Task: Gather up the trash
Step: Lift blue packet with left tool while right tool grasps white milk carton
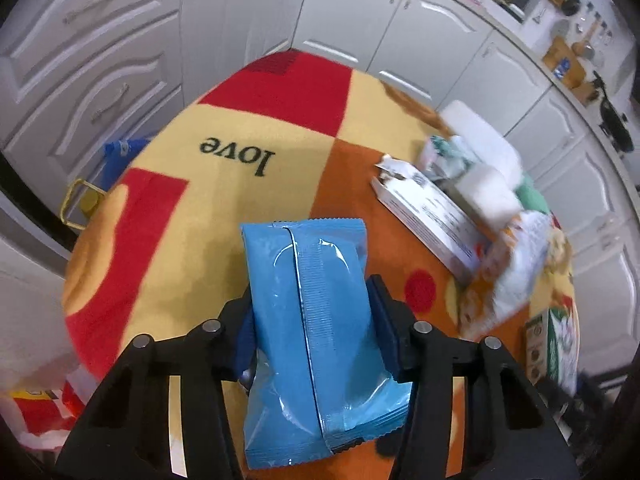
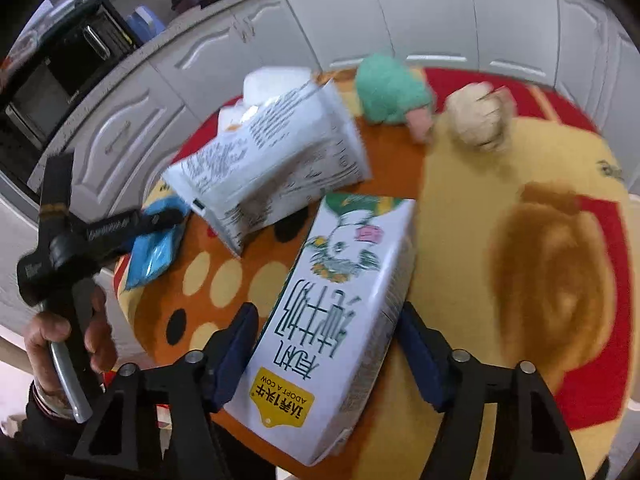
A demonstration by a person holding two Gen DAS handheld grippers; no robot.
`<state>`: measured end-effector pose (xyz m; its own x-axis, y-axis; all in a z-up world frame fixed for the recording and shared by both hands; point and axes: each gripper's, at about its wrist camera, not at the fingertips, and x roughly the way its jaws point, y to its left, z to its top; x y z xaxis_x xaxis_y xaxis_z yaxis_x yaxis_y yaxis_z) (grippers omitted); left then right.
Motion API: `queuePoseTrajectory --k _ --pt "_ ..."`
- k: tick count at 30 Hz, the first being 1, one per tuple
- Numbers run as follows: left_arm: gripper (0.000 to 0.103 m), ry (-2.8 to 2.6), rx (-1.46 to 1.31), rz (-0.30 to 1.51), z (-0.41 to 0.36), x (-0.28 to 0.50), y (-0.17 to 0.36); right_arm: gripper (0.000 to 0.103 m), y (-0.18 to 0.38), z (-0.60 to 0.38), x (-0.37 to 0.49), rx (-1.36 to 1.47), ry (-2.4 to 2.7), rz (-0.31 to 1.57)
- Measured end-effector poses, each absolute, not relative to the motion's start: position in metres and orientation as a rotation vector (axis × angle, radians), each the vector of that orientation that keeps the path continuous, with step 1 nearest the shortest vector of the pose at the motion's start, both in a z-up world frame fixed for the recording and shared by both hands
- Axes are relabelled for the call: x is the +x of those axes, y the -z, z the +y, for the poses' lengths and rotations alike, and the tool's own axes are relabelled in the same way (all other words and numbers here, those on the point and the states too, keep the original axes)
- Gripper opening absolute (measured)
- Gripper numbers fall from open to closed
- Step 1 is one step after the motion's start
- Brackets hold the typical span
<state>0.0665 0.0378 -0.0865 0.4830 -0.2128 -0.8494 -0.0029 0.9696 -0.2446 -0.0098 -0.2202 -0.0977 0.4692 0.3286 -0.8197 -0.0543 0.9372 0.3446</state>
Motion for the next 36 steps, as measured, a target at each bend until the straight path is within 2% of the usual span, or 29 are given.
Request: queuePoseTrajectory --k 5,9,12,16,19,27,36 --pt "0.048 0.196 -0.145 1.016 0.018 0.036 0.066 0.062 0.086 -0.245 -0.024 0.269 -0.201 1.032" --pt "0.048 0.224 -0.093 1.002 -0.002 0.02 0.06 0.062 0.1 -0.259 -0.028 0.232 -0.171 1.13" --pt "0.048 0.238 -0.067 1.01 -0.016 0.014 0.061 0.069 0.098 -0.275 -0.032 0.2 -0.078 1.141" --pt "0.048 0.29 -0.042 1.009 -0.035 0.005 0.058 0.07 0.094 -0.278 -0.034 0.218 -0.084 1.115" --pt "0.048 0.33 -0.026 1.001 -0.05 -0.004 0.052 0.059 0.103 -0.28 -0.036 0.281 -0.154 1.114" --pt "0.048 0.443 0.01 0.989 -0.103 -0.013 0.038 0.058 0.073 -0.31 -0.059 0.328 -0.132 0.97" --pt "0.048 0.62 0.071 0.945 -0.206 -0.009 0.026 0.058 0.053 -0.386 -0.086 0.392 0.022 0.883"
